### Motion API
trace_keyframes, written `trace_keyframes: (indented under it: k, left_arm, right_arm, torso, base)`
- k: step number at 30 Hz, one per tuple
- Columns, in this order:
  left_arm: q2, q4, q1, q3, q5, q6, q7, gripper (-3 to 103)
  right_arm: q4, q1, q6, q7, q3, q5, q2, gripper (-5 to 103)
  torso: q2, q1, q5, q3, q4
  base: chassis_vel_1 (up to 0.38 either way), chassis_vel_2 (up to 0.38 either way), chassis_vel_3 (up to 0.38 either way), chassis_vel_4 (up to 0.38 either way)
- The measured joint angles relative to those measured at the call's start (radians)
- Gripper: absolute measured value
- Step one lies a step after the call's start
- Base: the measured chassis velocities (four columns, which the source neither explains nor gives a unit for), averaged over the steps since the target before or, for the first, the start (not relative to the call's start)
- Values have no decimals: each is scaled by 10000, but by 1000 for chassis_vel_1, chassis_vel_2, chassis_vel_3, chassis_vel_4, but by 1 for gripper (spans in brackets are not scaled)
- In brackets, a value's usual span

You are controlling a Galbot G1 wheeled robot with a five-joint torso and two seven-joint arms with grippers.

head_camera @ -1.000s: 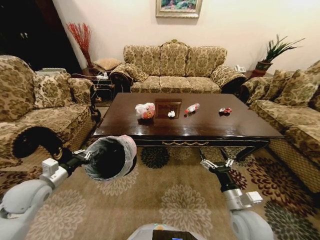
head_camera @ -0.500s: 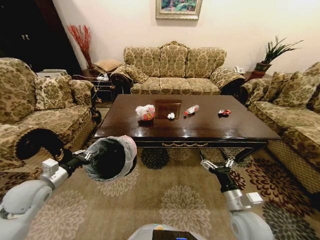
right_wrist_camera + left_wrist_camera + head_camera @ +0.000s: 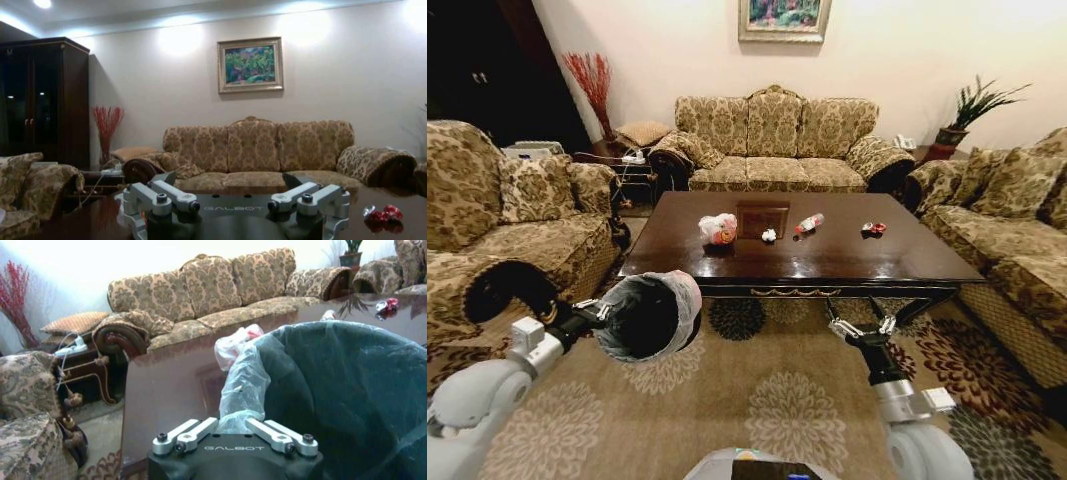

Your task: Move to the front of the table and place the trash on the table into the trash bin.

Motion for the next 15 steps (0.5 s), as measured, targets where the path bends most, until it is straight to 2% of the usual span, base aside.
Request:
trace_keyframes:
  k: [15]
  left_arm:
    - [56, 105, -27, -97, 203, -71, 152, 2]
  right_arm:
    - [35, -79, -64, 26, 55, -58, 20, 100]
  torso:
    - [659, 277, -1, 382, 0]
  base:
    - [0, 0, 0, 0]
